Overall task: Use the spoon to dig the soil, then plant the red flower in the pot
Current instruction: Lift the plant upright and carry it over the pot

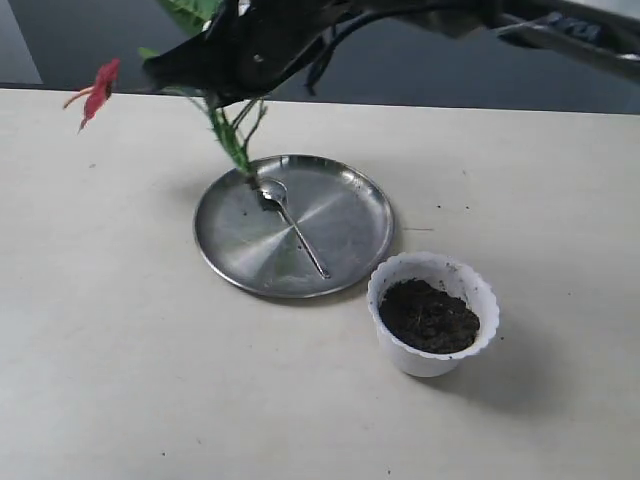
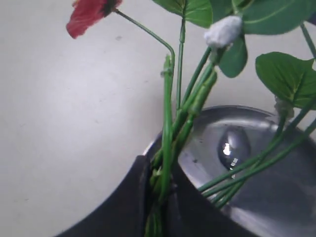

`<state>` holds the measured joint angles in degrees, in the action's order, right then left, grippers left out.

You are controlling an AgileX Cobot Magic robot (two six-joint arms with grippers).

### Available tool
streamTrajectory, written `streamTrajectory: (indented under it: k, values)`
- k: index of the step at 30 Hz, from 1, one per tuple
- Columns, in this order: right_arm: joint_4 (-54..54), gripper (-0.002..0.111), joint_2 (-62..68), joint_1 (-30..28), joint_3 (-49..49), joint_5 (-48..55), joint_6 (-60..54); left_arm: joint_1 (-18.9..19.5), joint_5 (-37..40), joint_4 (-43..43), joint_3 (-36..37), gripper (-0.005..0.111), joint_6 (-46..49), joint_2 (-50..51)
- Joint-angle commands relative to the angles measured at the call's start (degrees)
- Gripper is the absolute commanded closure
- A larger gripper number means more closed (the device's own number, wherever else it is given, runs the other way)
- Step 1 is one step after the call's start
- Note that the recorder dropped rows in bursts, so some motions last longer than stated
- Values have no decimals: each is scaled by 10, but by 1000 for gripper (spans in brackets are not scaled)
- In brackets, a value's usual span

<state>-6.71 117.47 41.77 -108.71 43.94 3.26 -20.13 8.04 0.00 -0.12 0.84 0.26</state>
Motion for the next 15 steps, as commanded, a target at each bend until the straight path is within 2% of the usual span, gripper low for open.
streamTrajectory:
  k: [1,2,4,8,15]
  values:
    - [7,109,-119,-53,119,-60,-7,-4,-7,0,1,106,-2,-3]
    - [7,109,-138,-63,143,-77,-7,-4,-7,0,1,106,-2,-3]
    - [7,109,-221,-89,257,-152,-7,-4,-7,0,1,106,-2,-3]
    - [3,109,-326,-98,420,-252,-7,-4,-7,0,1,106,-2,-3]
    - [-4,109,-401,-98,579,-357,1,-4,-7,0,1,106,-2,-3]
